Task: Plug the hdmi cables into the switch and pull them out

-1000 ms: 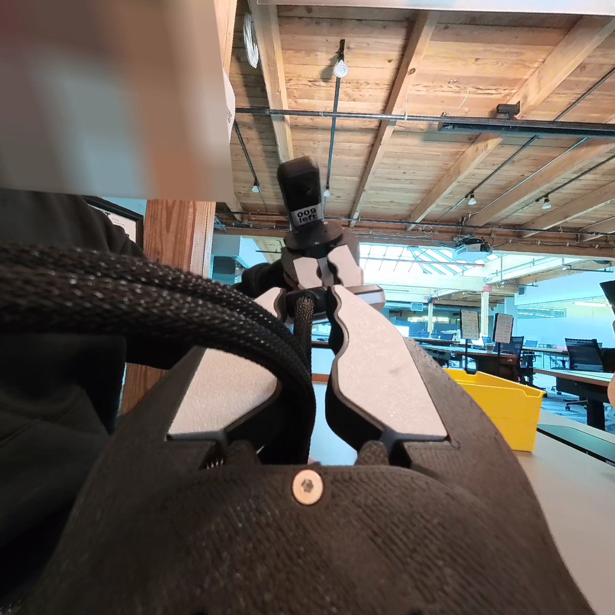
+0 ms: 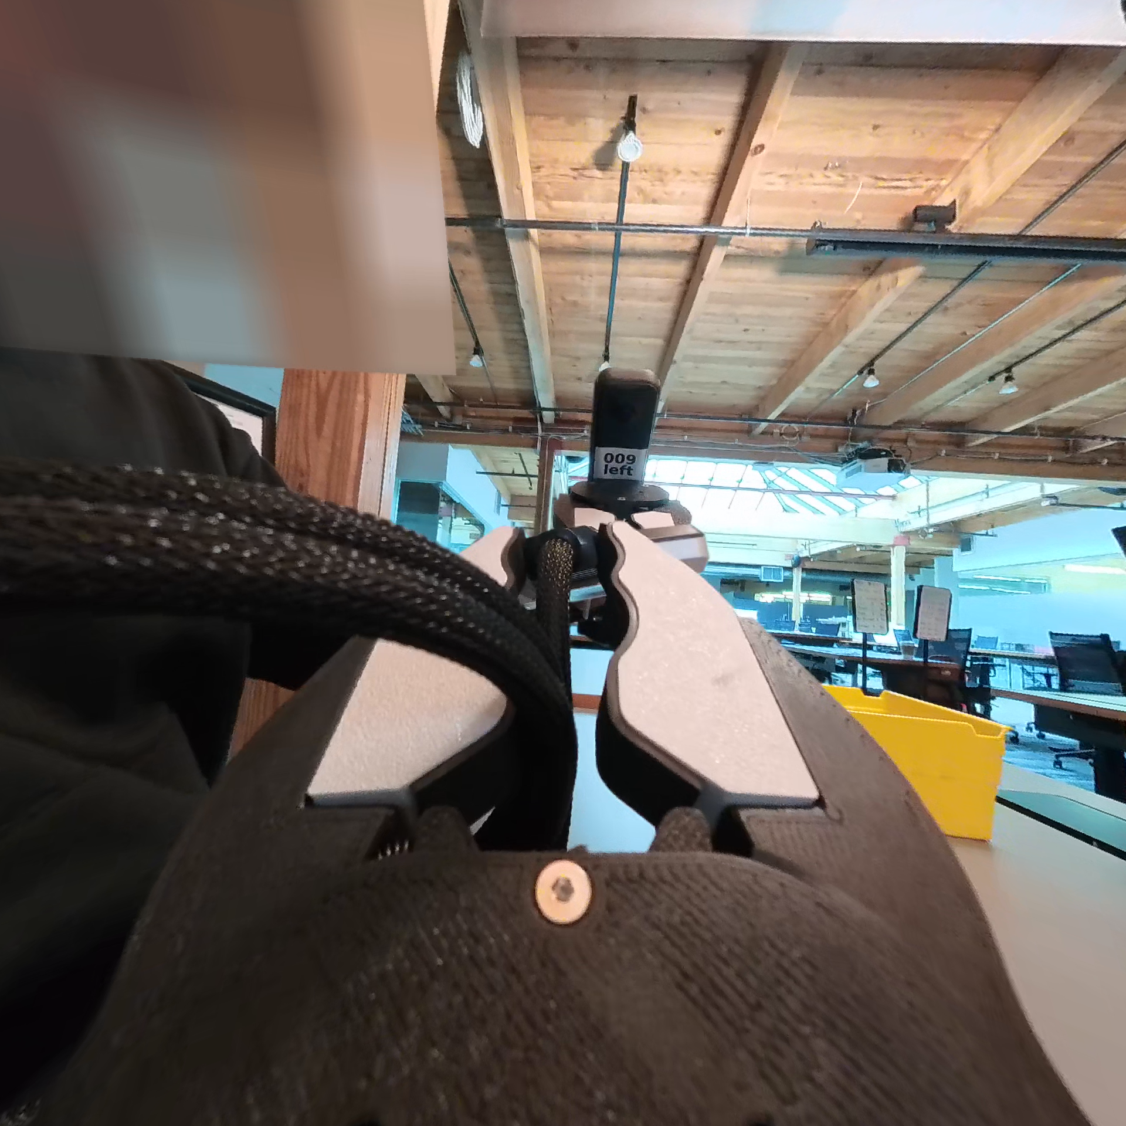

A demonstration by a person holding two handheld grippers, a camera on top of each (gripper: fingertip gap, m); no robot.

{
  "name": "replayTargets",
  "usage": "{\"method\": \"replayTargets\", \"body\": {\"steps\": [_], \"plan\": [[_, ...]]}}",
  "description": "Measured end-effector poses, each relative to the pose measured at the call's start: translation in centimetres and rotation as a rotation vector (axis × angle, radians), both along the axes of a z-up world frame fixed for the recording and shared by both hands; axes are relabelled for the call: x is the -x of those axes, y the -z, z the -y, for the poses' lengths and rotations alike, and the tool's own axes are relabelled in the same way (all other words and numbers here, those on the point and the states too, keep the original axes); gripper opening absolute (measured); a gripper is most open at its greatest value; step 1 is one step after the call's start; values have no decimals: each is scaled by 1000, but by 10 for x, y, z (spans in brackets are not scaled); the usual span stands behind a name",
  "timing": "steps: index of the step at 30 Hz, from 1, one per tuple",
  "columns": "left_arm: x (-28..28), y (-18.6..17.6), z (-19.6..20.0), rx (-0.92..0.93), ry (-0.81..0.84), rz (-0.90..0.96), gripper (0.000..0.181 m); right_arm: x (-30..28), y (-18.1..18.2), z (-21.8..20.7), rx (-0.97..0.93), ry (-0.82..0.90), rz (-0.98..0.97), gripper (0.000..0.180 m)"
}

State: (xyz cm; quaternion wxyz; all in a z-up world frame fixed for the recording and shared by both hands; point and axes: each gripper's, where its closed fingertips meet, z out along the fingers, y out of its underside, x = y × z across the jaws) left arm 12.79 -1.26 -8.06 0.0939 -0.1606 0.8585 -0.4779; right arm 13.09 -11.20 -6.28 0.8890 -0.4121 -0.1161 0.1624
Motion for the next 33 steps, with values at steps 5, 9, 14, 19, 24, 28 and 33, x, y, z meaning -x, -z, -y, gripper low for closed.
{"method": "replayTargets", "body": {"steps": [5,9,14,19,24,28,33], "plan": [[-5,6,-2,-77,-29,54,10,-1,4,-2,29,2,-7,24],[-3,9,-6,-42,-36,-15,10,-1,7,-6,35,-19,-25,25],[4,16,-7,-76,8,0,9,2,8,-9,65,-38,-20,25],[-3,5,-4,77,-41,-33,9,-1,8,-7,41,-37,-48,25],[-6,-7,-5,30,-66,62,9,-6,11,-8,25,-34,-76,24],[-1,-9,-2,-28,-36,63,9,-4,11,-5,4,-66,-82,24],[2,-11,0,32,6,129,10,2,7,-2,-14,-69,-45,24]]}}
